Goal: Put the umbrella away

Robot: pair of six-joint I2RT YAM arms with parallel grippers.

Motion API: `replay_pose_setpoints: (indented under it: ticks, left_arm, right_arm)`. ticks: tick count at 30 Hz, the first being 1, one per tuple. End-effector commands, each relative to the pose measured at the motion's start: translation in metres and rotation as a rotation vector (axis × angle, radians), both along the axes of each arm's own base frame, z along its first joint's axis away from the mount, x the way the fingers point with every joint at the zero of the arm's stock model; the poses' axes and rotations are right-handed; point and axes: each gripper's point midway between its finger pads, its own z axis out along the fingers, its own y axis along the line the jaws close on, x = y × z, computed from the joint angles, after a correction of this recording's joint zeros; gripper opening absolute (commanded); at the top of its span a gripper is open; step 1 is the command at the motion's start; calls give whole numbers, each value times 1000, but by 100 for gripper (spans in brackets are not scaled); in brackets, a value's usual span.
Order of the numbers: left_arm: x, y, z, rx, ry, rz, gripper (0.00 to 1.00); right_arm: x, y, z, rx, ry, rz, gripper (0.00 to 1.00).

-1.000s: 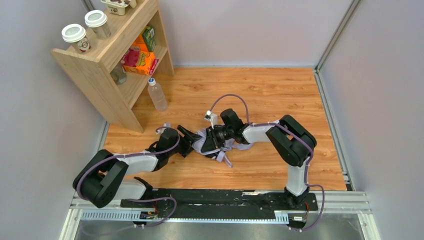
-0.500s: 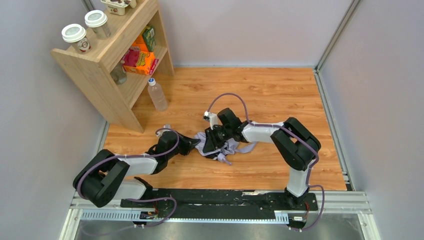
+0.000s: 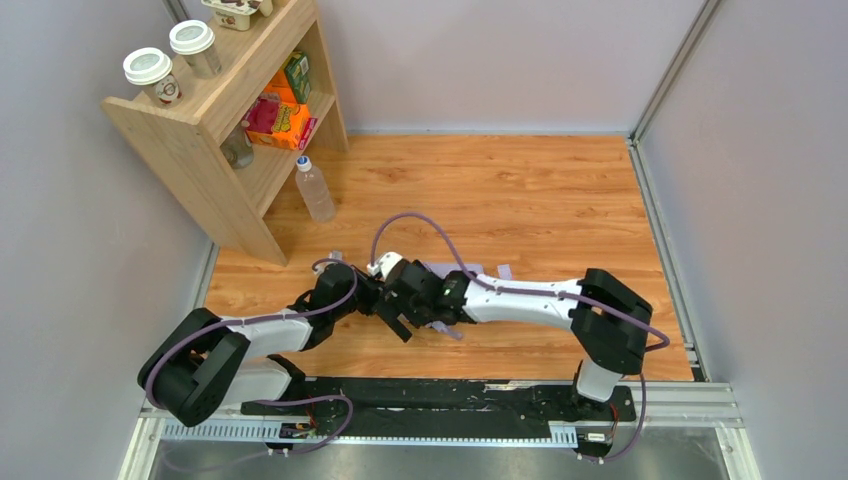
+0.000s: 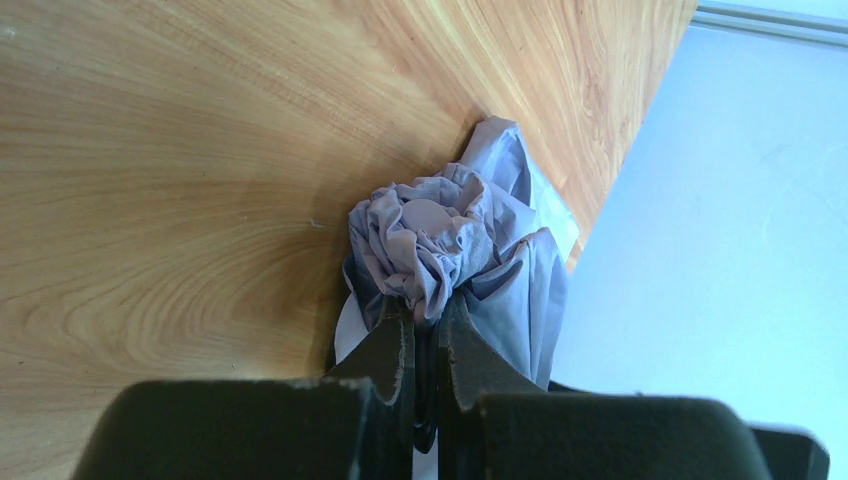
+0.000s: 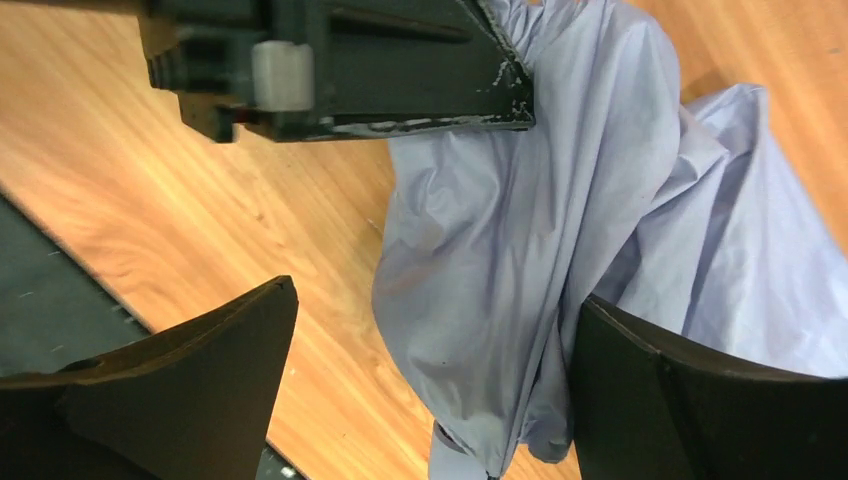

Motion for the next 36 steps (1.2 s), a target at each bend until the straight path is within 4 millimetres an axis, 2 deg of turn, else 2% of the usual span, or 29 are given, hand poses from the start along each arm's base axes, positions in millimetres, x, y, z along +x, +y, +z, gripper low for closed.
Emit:
replay_pose_setpoints:
  ticks: [1, 3, 5, 6, 8, 11, 12, 13, 14, 15, 16, 17, 21, 24, 28, 30, 36]
  left_arm:
    - [-32, 29, -54, 182, 172, -1, 0]
    - [-31, 28, -52, 174, 169, -2, 0]
    - [-33, 28, -51, 170, 177, -4, 0]
    - [-34, 28, -51, 170, 179, -3, 0]
    - [-34, 29, -46, 165, 166, 3, 0]
    - [-32, 32, -39, 173, 127, 1, 0]
    - [-30, 32, -33, 175, 95, -7, 4]
    - [-31, 34, -32, 188, 95, -7, 20]
    - [-29, 32, -21, 179, 62, -14, 31]
    - [-30, 38, -24, 205, 68, 4, 52]
    - [-28, 40, -15, 196, 42, 17, 67]
    - [-30, 42, -15, 197, 42, 18, 75]
    - [-31, 40, 5, 142, -20, 23, 76]
    - [-30, 35, 16, 97, -50, 14, 76]
    - [-16, 22, 37, 48, -132, -11, 77]
    - [-11, 16, 39, 69, -131, -35, 77]
    - [2, 13, 17, 126, -77, -26, 77]
  right_arm:
    - [33, -29, -10, -285, -333, -101, 95]
    - [36, -34, -28, -345, -374, -127, 91]
    - [38, -35, -40, -348, -385, -140, 81]
    - [38, -37, -46, -346, -383, -150, 70]
    - [36, -40, -58, -335, -339, -159, 39]
    - [25, -43, -73, -272, -242, -133, 19]
    - [21, -45, -80, -245, -195, -118, 11]
    - [14, -44, -86, -203, -144, -92, 3]
    - [11, -46, -89, -172, -118, -80, 0]
    - [5, -46, -92, -127, -67, -53, 0]
    - [-4, -44, -95, -78, -5, -14, 0]
    - [-5, -45, -97, -48, 35, -18, 0]
    - [-21, -37, -98, 104, 221, 62, 0]
    - [-25, -31, -94, 199, 331, 85, 0]
    - [-21, -28, -94, 276, 436, 89, 0]
    - [-21, -26, -94, 298, 473, 95, 0]
    - [-25, -16, -85, 366, 552, 151, 0]
